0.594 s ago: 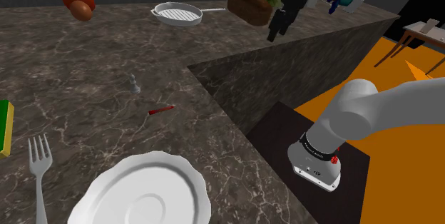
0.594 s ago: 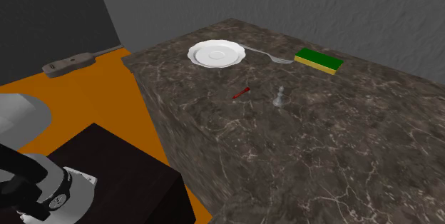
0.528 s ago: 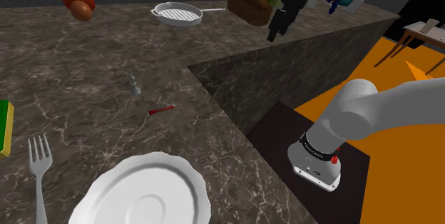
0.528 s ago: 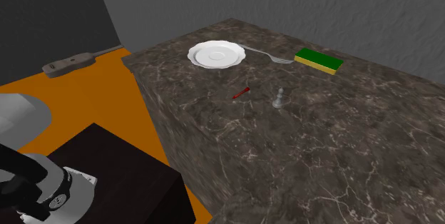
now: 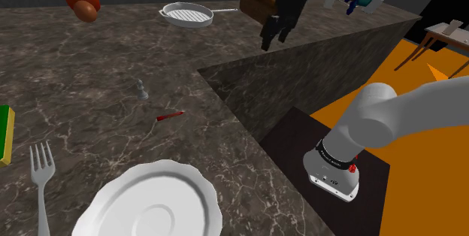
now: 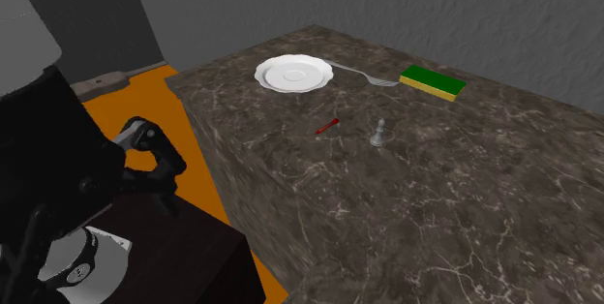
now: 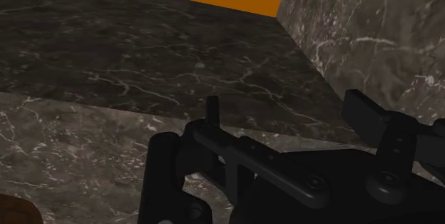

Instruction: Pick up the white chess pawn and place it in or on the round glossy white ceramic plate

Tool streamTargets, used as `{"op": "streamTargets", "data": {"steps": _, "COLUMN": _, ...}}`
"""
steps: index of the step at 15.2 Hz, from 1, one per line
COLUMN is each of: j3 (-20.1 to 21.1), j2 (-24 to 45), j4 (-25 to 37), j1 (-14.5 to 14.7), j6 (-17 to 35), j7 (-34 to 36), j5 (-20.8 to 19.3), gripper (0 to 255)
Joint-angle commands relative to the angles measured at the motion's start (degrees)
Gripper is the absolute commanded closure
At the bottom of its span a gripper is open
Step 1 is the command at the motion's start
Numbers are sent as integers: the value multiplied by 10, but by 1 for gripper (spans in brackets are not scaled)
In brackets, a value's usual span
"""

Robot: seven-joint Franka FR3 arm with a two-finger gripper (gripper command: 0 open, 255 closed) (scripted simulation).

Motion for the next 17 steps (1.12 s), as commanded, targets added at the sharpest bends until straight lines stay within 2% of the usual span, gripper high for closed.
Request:
{"op": "streamTargets", "data": {"steps": 1, "j3": 32, "j2": 17, "j4": 11, "j1": 5, "j6": 6, "j7": 40, "j5": 10, "gripper": 0}}
{"op": "streamTargets", "data": {"steps": 6, "j3": 108, "j2": 80, "j4": 58, "j1": 8, "j6": 23, "j7": 137, "j5": 21, "gripper": 0}}
{"op": "streamTargets", "data": {"steps": 10, "j3": 170, "j2": 145, "j4": 110, "j1": 4, "j6": 32, "j7": 218, "j5": 13, "gripper": 0}}
{"op": "streamTargets", "data": {"steps": 14, "j3": 232, "j2": 223, "j4": 177, "j1": -6, "j6": 33, "j7": 304, "j5": -13, "gripper": 0}}
{"op": "streamTargets", "data": {"steps": 17, "j3": 278, "j2": 293, "j4": 236, "j1": -12, "j6": 27, "j7": 375, "j5": -49, "gripper": 0}}
